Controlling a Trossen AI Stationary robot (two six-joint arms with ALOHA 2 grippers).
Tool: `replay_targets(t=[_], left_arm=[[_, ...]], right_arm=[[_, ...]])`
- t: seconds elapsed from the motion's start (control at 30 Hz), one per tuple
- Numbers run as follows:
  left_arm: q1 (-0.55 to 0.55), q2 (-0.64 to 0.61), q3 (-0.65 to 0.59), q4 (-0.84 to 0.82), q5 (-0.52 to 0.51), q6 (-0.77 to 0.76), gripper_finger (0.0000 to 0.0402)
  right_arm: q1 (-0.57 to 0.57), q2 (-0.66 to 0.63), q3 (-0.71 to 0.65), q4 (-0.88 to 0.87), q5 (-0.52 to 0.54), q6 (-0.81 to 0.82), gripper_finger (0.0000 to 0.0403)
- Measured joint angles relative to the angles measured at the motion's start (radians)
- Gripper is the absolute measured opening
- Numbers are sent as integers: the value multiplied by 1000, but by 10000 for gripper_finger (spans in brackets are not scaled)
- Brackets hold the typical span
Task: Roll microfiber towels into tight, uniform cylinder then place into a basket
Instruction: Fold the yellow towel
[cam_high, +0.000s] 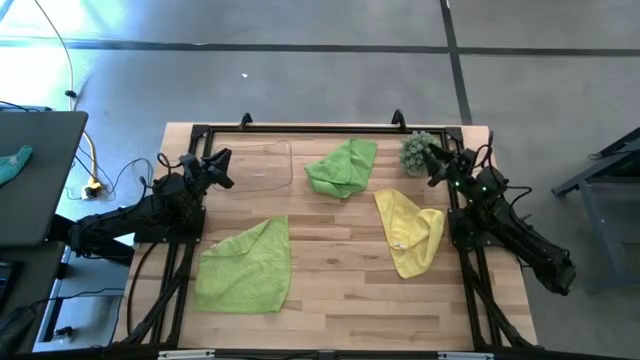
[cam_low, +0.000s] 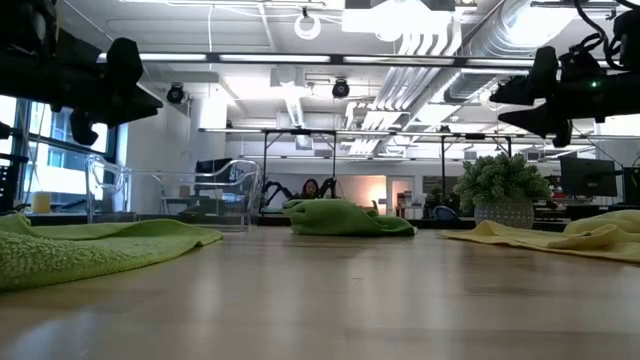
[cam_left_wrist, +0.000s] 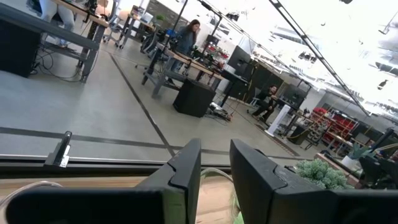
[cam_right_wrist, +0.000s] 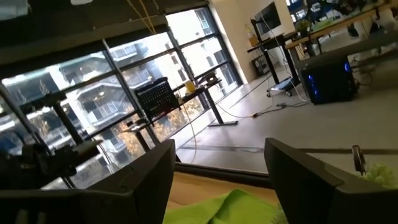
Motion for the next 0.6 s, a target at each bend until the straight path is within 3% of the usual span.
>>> replay_targets(t=[0.33, 0.6], left_arm=[[0, 0, 0, 0, 0, 0, 75], [0, 0, 0, 0, 0, 0, 75]], right_arm=[[3, 0, 0, -58, -53, -185, 240], [3, 0, 0, 150, -111, -234, 240]])
